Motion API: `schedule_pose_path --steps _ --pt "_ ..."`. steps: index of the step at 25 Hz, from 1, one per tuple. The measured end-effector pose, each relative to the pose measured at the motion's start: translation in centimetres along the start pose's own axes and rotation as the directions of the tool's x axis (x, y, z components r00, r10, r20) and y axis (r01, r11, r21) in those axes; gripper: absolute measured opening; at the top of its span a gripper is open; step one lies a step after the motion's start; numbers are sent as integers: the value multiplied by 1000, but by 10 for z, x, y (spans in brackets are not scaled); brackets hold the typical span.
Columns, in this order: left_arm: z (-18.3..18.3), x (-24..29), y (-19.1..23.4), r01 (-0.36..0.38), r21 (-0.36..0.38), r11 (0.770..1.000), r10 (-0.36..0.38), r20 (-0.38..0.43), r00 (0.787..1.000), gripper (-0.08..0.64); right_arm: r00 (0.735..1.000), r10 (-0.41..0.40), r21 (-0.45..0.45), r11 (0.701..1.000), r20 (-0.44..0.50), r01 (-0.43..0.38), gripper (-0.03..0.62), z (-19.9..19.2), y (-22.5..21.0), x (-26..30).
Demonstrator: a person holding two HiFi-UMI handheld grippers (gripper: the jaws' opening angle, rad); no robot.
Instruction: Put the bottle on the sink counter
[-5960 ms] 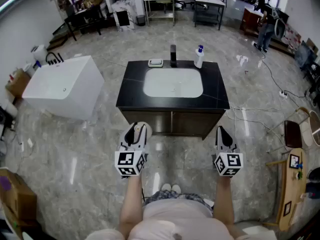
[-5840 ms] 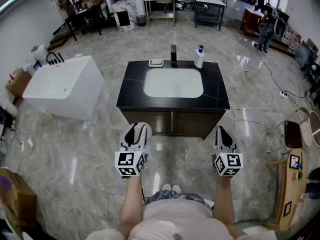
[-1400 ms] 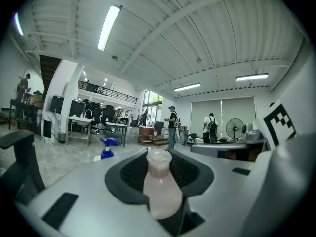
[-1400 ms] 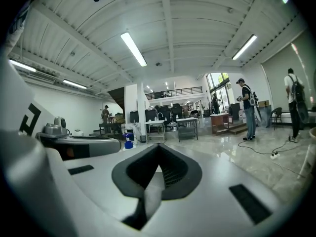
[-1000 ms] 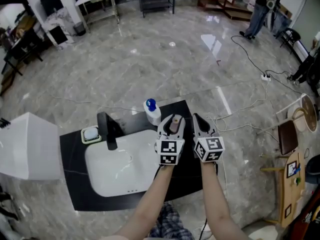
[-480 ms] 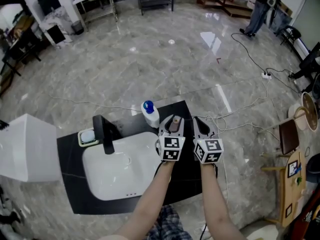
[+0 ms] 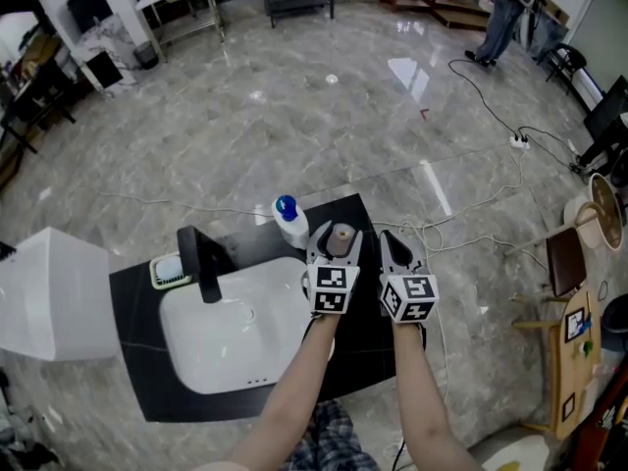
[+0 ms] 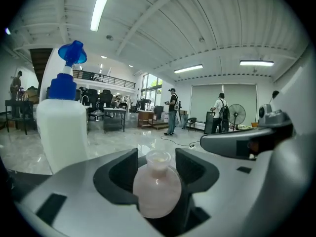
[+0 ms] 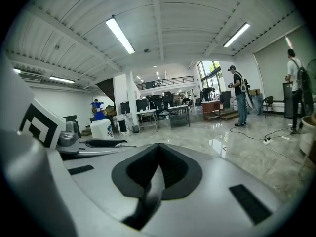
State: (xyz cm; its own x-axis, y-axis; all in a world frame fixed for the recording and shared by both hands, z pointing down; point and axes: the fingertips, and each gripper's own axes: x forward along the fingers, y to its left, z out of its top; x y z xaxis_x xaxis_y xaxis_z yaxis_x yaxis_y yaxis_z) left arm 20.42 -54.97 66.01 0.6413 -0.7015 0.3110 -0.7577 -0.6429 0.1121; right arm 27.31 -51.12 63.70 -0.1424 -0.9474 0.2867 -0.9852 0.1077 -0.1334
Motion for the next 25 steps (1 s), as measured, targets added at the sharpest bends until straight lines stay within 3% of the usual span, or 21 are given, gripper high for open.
schedule_pose_path --steps 8,14,25 --pt "13 -9 -6 -7 35 999 5 60 998 244 1000 -15 9 1000 7 15 15 -1 -2 -7" --pt "48 -48 -14 -10 56 998 2 135 991 241 999 -26 15 1000 35 25 15 18 1 -28" --pt "125 -213 -9 12 17 1000 -16 260 966 73 986 -46 -14 999 160 49 15 94 41 -154"
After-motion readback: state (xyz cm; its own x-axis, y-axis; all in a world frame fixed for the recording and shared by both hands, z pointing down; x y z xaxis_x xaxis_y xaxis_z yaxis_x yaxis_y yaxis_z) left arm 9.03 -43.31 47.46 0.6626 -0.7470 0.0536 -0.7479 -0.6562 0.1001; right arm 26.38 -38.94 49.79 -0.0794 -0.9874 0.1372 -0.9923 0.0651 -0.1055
